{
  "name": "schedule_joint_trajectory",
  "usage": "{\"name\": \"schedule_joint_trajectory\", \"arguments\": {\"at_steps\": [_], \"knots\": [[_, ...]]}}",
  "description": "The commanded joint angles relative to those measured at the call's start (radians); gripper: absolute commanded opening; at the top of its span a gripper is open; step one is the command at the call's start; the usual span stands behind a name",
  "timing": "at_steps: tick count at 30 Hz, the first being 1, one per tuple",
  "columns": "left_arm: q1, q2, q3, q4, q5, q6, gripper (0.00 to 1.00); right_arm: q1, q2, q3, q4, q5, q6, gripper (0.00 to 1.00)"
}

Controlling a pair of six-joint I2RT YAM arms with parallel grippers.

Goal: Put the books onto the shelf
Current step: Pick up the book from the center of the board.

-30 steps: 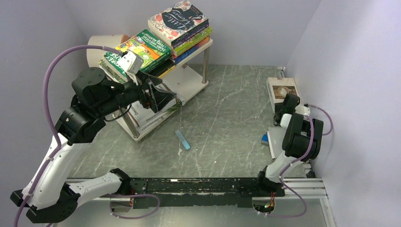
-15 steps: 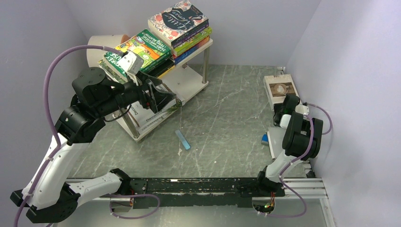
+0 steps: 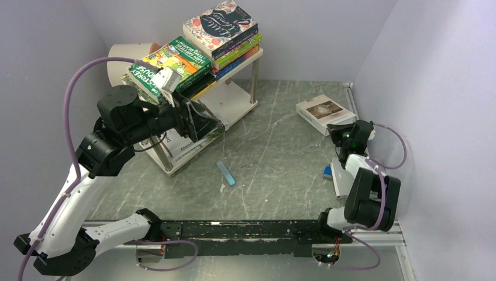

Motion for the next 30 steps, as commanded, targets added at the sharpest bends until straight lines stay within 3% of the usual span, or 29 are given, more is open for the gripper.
{"name": "schedule_joint_trajectory", "arguments": {"at_steps": [1,7,13,19,22,25,27,30], "knots": [[0.003,-0.019,-0.096,0.044,0.084,-0.075,0.84,0.013,-0.123,-0.046,-0.031,-0.174,-0.034,0.00],[-0.041,0.015,-0.191,0.171,0.136,-0.153,0.82,0.015,-0.255,-0.119,-0.031,-0.326,0.040,0.00],[-0.348,0.149,-0.171,0.208,-0.157,-0.145,0.81,0.015,-0.325,-0.165,0.008,-0.431,0.107,0.00],[-0.414,0.272,-0.212,0.294,-0.335,-0.168,0.83,0.015,-0.394,-0.195,0.025,-0.493,0.154,0.00],[-0.415,0.325,-0.264,0.296,-0.498,-0.433,0.90,0.015,-0.436,-0.209,0.029,-0.507,0.172,0.00],[-0.416,0.362,-0.378,0.495,-0.512,-0.673,0.92,0.015,-0.467,-0.244,0.083,-0.537,0.216,0.00],[-0.420,0.416,-0.395,0.572,-0.532,-0.780,0.93,0.015,-0.491,-0.263,0.096,-0.540,0.238,0.00],[-0.422,0.525,-0.297,0.500,-0.606,-0.833,0.96,0.015,-0.529,-0.290,0.108,-0.547,0.267,0.00]]}}
